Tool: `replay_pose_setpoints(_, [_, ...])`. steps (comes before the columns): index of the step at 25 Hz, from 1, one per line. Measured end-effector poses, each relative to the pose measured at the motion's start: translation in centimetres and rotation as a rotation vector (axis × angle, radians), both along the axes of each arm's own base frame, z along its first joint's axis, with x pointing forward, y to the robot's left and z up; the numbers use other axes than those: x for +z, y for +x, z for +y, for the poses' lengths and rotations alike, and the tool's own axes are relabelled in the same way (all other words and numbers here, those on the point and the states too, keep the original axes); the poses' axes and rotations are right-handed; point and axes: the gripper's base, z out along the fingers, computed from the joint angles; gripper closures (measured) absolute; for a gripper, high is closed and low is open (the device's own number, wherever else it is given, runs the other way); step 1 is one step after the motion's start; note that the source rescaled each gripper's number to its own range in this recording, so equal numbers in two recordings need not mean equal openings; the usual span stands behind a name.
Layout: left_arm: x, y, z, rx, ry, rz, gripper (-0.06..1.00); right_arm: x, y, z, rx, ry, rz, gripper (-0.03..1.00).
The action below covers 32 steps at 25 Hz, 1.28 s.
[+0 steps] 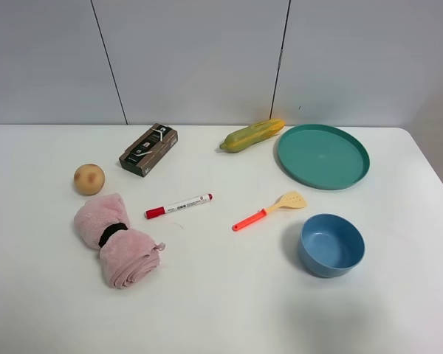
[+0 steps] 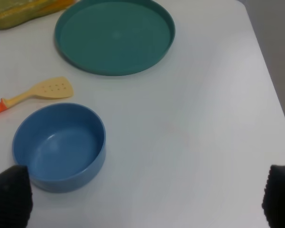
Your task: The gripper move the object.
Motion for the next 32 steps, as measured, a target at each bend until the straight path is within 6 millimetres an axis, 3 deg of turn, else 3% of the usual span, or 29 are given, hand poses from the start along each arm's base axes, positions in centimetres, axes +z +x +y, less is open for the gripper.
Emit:
replay_pose_setpoints(7, [1.0, -8.3, -1.0, 0.000, 0.011, -0.180, -0.05, 0.0, 0.0, 0.0, 0.000, 0.000, 0.000, -0.03])
replay_pose_setpoints(12, [-2.0, -11.2, -1.6, -0.023, -0.019, -0.236, -0.05, 0.0, 0.0, 0.0, 0.000, 0.000, 0.000, -0.03])
replay_pose_setpoints(18, [-7.4, -11.6, -1.8, -0.028, -0.026, -0.218, -0.05, 0.0, 0.0, 0.0, 0.000, 0.000, 0.000, -0.03])
replay_pose_setpoints(27, [-10.1, -11.3, -1.7, -0.044, -0.001, -0.227, -0.05, 0.0, 0.0, 0.0, 0.000, 0.000, 0.000, -0.03])
replay_pose_setpoints(32, [-10.3, -11.1, -1.7, -0.049, 0.006, -0.220, -0.05, 0.0, 0.0, 0.0, 0.000, 0.000, 0.000, -0.03])
